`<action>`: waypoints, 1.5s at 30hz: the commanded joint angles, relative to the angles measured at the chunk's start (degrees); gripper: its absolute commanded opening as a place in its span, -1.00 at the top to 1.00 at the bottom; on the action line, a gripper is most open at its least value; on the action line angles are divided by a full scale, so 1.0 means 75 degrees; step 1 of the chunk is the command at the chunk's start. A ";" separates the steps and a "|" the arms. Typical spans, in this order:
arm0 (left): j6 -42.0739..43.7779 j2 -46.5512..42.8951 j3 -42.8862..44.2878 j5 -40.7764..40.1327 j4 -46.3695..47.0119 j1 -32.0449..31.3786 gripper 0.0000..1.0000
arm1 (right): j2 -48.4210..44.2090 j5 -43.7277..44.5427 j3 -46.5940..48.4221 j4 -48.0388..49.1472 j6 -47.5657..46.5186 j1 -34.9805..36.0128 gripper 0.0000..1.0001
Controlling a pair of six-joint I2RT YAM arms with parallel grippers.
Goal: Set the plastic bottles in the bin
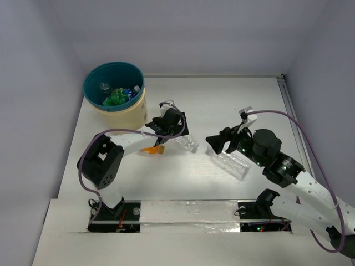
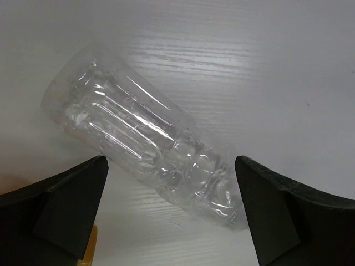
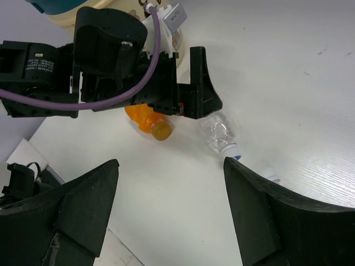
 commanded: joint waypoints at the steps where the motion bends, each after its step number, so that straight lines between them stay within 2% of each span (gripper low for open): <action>1: 0.0212 0.0220 0.0524 0.0043 0.0308 0.0128 -0.98 | 0.0021 -0.0134 -0.0041 0.0128 -0.0073 -0.0040 -0.63; 4: 0.0306 0.0536 0.0736 0.0078 0.0332 0.0198 -0.98 | 0.0115 -0.0064 -0.0099 0.0128 0.0020 -0.0040 -0.65; 8: 0.0423 0.0935 0.1145 0.0125 0.0320 0.0280 -0.98 | 0.0232 0.0276 -0.0251 -0.0059 0.0430 -0.0040 -0.92; 12: 0.0517 0.1264 0.1346 0.0137 0.0367 0.0351 -0.94 | 0.0396 0.0942 -0.0368 -0.0516 0.1027 -0.0040 -0.93; 16: 0.0681 0.1416 0.1393 0.0148 0.0554 0.0421 -0.71 | 0.0759 0.1751 -0.0404 -0.1322 0.1613 -0.0040 -0.78; 18: 0.0728 0.1452 0.1416 0.0160 0.0625 0.0491 -0.68 | 0.1214 0.2195 -0.0218 -0.1698 0.1847 -0.0040 -0.75; 21: 0.0833 0.1534 0.1428 0.0277 0.0777 0.0584 -0.54 | 0.1893 0.2502 0.0168 -0.2343 0.1919 -0.0145 -0.76; 22: 0.0834 0.1569 0.1440 0.0312 0.0812 0.0585 -0.40 | 0.2082 0.2561 0.0298 -0.2705 0.1930 -0.0215 -0.80; 25: 0.0857 0.1558 0.1440 0.0476 0.0953 0.0585 -0.20 | 0.2854 0.2538 0.0847 -0.3326 0.1673 -0.0392 -0.99; 29: 0.0857 0.1265 0.1370 0.0792 0.1175 0.0585 0.00 | 0.3605 0.2375 0.1295 -0.3809 0.1194 -0.0789 -1.00; 34: 0.0775 0.0447 0.1346 0.1191 0.1316 0.0585 0.03 | 0.4111 0.1299 0.1494 -0.3775 0.0373 -0.1481 -1.00; 40: 0.0880 -0.0702 0.1416 0.1449 0.1281 0.0585 0.03 | 0.5574 0.0501 0.1834 -0.3974 -0.0014 -0.1552 -1.00; 45: 0.1091 -0.1289 0.1732 0.1531 0.0918 0.0585 0.03 | 0.6045 0.0125 0.1729 -0.3857 -0.0202 -0.1552 -1.00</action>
